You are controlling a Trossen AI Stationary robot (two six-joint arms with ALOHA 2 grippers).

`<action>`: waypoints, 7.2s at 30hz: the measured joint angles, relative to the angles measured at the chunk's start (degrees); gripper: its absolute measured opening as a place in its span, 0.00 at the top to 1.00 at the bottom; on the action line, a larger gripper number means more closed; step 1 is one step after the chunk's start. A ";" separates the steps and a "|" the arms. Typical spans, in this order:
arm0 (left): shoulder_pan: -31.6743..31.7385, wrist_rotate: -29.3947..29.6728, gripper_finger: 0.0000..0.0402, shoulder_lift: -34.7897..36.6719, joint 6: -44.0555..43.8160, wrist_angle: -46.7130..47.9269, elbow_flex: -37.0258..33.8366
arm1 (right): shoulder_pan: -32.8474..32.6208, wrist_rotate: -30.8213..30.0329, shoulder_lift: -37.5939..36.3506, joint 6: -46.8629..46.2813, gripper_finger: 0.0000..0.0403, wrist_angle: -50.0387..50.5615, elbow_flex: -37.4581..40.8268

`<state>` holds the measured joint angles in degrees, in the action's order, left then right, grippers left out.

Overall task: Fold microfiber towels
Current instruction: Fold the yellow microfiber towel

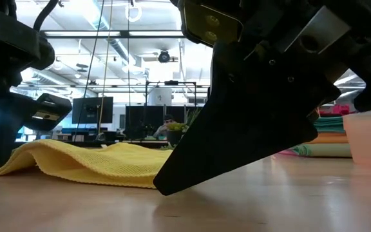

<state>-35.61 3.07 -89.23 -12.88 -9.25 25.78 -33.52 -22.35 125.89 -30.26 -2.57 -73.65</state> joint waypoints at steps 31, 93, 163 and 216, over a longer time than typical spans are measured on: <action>-8.59 -0.42 0.99 11.86 -6.81 -11.46 -1.05 | -1.75 1.25 -14.27 -0.07 0.99 0.86 0.02; 8.81 12.05 0.97 8.66 -19.01 3.32 -0.33 | 11.21 -4.67 -9.65 -12.80 0.99 22.73 -0.02; 22.69 12.41 0.99 -1.36 -13.14 -18.28 -0.47 | 7.43 14.14 -14.17 1.13 1.00 -3.85 10.37; 3.84 12.92 0.96 -8.34 -25.70 -31.18 -0.23 | 27.59 19.43 -14.45 12.94 1.00 5.99 9.81</action>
<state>-31.77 15.99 -97.57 -38.57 -40.42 25.55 -5.93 -2.92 111.44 -17.31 3.42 -63.84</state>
